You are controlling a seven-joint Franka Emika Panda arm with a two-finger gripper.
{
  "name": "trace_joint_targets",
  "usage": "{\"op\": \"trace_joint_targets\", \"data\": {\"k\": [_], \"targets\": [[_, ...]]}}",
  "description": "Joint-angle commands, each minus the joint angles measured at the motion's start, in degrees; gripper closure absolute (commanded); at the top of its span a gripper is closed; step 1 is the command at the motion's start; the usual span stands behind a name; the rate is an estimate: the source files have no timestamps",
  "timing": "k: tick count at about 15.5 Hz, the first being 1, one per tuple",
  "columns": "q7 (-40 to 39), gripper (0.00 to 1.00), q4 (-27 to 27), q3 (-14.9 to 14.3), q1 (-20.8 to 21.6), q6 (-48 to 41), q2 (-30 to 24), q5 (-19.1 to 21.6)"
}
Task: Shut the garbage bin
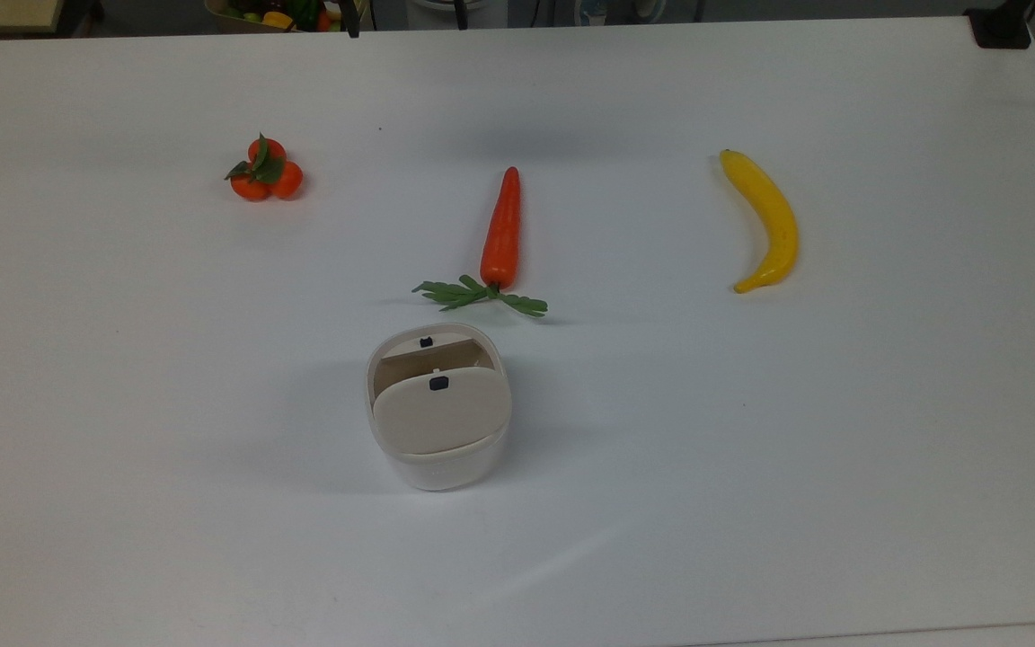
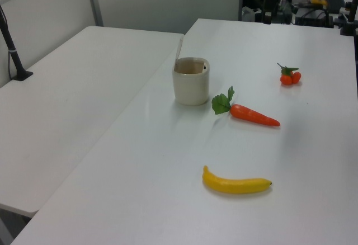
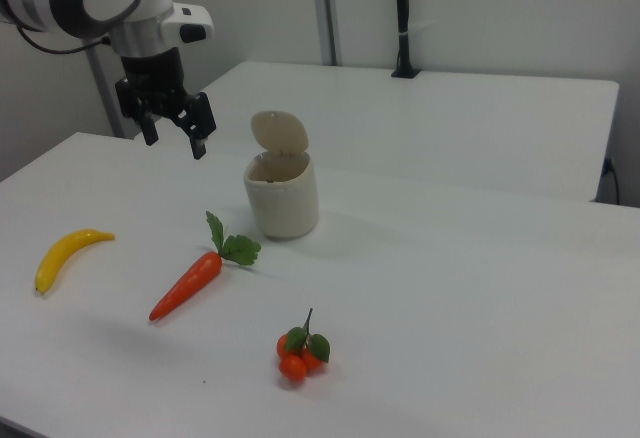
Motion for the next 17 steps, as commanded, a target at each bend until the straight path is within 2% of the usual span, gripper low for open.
{"op": "trace_joint_targets", "data": {"k": [1, 10, 11, 17], "targets": [[-0.1, 0.22, -1.1, -1.0, 0.8, 0.2, -1.2, -0.1], [-5.1, 0.95, -1.0, -2.0, 0.7, 0.5, -1.0, 1.1], [-5.1, 1.0, -1.1, -2.0, 0.7, 0.6, -1.0, 1.6], [-5.1, 1.0, -1.0, -2.0, 0.4, 2.4, -0.8, 3.4]]}}
